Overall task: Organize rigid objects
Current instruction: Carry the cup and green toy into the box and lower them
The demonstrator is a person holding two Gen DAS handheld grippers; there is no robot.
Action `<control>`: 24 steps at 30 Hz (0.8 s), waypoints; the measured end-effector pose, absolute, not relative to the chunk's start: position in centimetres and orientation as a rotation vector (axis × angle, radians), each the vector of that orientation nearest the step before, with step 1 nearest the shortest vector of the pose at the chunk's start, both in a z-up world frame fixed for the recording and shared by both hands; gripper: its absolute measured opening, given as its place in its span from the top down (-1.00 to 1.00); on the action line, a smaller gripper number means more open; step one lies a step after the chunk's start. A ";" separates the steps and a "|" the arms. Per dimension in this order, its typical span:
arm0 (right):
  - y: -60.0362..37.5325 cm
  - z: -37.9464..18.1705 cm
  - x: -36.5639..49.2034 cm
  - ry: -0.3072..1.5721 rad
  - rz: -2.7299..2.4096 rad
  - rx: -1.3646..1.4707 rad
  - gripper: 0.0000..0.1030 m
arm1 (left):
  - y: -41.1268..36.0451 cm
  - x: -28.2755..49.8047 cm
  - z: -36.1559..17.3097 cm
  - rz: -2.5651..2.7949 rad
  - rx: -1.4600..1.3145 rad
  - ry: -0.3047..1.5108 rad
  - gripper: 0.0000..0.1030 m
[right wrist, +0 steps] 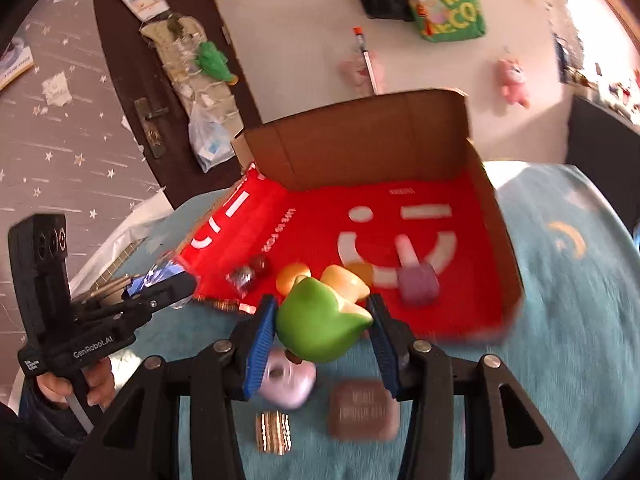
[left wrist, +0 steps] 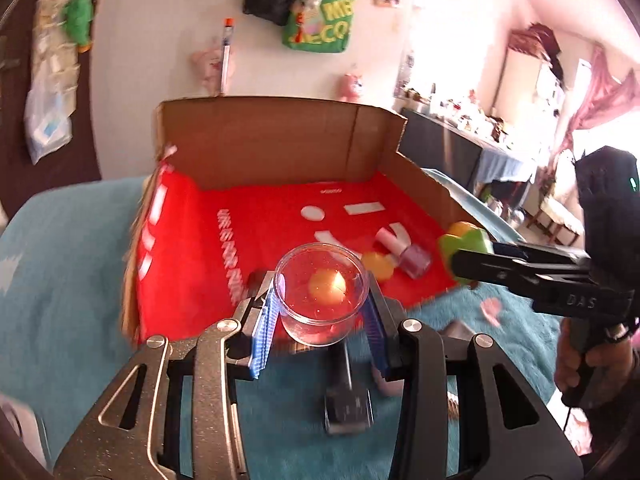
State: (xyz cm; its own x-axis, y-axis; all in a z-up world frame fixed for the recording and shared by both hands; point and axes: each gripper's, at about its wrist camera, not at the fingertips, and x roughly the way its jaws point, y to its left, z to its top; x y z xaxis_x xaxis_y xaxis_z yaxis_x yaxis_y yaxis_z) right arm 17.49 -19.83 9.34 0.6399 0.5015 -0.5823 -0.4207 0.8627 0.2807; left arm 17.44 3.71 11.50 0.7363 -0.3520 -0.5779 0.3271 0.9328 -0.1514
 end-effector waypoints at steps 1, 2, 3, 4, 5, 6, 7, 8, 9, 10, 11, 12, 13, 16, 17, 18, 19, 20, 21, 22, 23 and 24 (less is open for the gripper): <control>-19.2 9.6 18.8 0.707 0.544 0.109 0.06 | 3.3 18.4 11.6 -0.386 -0.020 0.654 0.27; -18.8 9.7 19.8 0.718 0.561 0.103 0.06 | 3.0 19.4 11.7 -0.389 0.002 0.663 0.27; -18.4 9.8 20.9 0.736 0.579 0.098 0.06 | 2.7 20.2 11.8 -0.388 0.019 0.671 0.27; -18.0 9.8 22.1 0.757 0.592 0.091 0.06 | 2.3 21.3 11.8 -0.394 0.046 0.686 0.27; -17.7 9.7 23.2 0.778 0.594 0.082 0.06 | 2.0 21.9 11.8 -0.396 0.064 0.691 0.27; -17.4 9.6 24.3 0.802 0.588 0.072 0.06 | 1.7 22.7 11.7 -0.398 0.093 0.697 0.27; -17.2 9.5 25.2 0.817 0.579 0.068 0.06 | 1.4 23.4 11.7 -0.405 0.112 0.707 0.27; -16.9 9.3 26.4 0.840 0.583 0.061 0.06 | 1.2 24.0 11.6 -0.410 0.121 0.716 0.27; -16.8 9.2 27.3 0.860 0.591 0.058 0.06 | 1.1 24.6 11.4 -0.414 0.122 0.727 0.27; -16.7 9.0 28.2 0.879 0.592 0.058 0.06 | 1.0 25.4 11.2 -0.426 0.117 0.748 0.27; -16.5 8.7 29.1 0.903 0.595 0.058 0.06 | 0.9 25.9 11.0 -0.434 0.116 0.763 0.27; -16.3 8.5 29.8 0.923 0.602 0.059 0.06 | 0.9 26.3 10.8 -0.438 0.116 0.773 0.27; -16.1 8.2 30.5 0.945 0.611 0.063 0.06 | 0.8 26.9 10.4 -0.446 0.116 0.786 0.27; -15.4 7.3 31.7 0.991 0.637 0.043 0.06 | 0.6 28.3 9.6 -0.462 0.103 0.816 0.27; -15.2 7.1 32.0 1.006 0.642 0.035 0.06 | 0.7 28.5 9.4 -0.465 0.091 0.826 0.27; -14.9 6.9 32.3 1.017 0.637 0.028 0.05 | 0.7 28.9 9.2 -0.472 0.078 0.838 0.27; -14.8 6.7 32.5 1.028 0.630 0.022 0.06 | 0.7 29.3 8.8 -0.478 0.065 0.851 0.27; -14.6 6.4 32.9 1.043 0.630 0.018 0.06 | 0.7 29.6 8.6 -0.477 0.063 0.859 0.27; -14.5 6.2 33.0 1.050 0.633 0.017 0.06 | 0.8 29.8 8.3 -0.470 0.063 0.869 0.27; -14.5 6.0 33.3 1.058 0.631 0.015 0.05 | 0.8 30.1 8.0 -0.465 0.064 0.876 0.27; -14.4 5.8 33.5 1.064 0.625 0.013 0.05 | 0.8 30.2 7.8 -0.464 0.062 0.882 0.27; -14.4 5.6 33.7 1.069 0.621 0.012 0.05 | 0.9 30.4 7.5 -0.463 0.057 0.892 0.27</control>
